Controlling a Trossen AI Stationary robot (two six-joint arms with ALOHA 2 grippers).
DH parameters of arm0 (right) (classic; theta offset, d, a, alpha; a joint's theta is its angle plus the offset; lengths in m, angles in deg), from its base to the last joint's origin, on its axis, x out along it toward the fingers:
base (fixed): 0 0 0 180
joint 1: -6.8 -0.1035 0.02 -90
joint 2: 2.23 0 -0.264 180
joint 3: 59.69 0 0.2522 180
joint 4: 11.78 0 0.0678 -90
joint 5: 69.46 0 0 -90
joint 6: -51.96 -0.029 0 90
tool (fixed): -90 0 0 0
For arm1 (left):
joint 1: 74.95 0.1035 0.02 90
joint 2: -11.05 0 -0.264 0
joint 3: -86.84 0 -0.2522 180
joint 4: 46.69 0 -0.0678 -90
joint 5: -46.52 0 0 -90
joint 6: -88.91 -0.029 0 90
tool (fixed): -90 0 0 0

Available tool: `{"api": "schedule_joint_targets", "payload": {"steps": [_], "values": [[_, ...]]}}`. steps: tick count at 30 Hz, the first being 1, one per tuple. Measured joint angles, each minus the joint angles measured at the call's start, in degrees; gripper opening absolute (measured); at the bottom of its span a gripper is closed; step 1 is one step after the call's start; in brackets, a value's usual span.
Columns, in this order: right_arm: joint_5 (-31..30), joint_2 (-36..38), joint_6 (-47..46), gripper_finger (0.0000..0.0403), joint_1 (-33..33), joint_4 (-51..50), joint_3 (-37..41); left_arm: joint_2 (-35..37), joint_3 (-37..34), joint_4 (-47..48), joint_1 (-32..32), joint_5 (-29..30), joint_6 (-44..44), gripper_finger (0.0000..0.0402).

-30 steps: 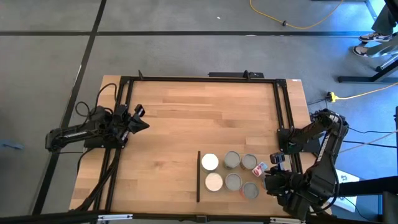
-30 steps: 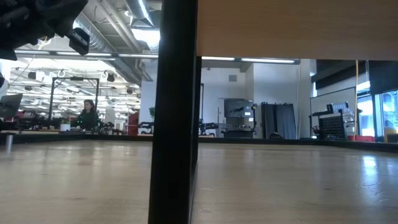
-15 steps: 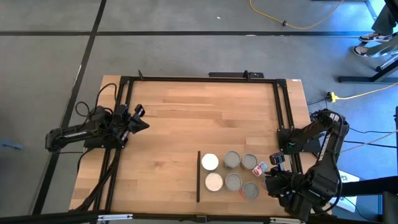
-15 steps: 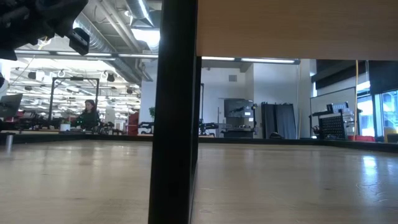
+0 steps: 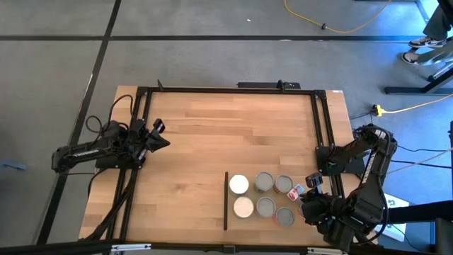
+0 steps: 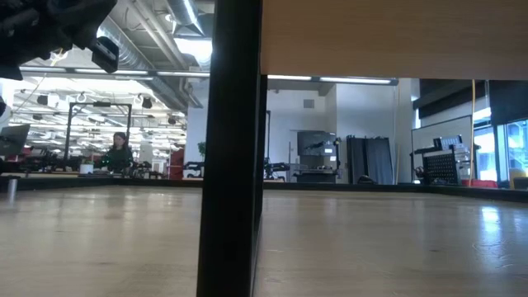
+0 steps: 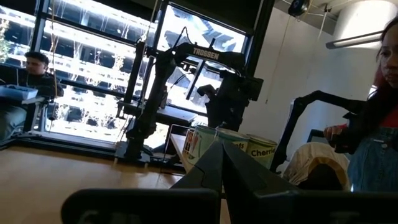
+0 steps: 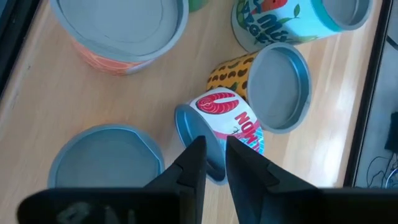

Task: Pick and place cans onto a shelf
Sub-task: Adjust the tuna can on the shelf

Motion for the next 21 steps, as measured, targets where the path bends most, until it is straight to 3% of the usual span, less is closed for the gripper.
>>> {"api": "schedule_joint_targets", "payload": {"steps": [21], "values": [[-2.6,0.0,3.0,0.0063,0.1,0.1,2.9,0.0,0.0,0.0,0.0,0.0,0.0,0.0000]]}}
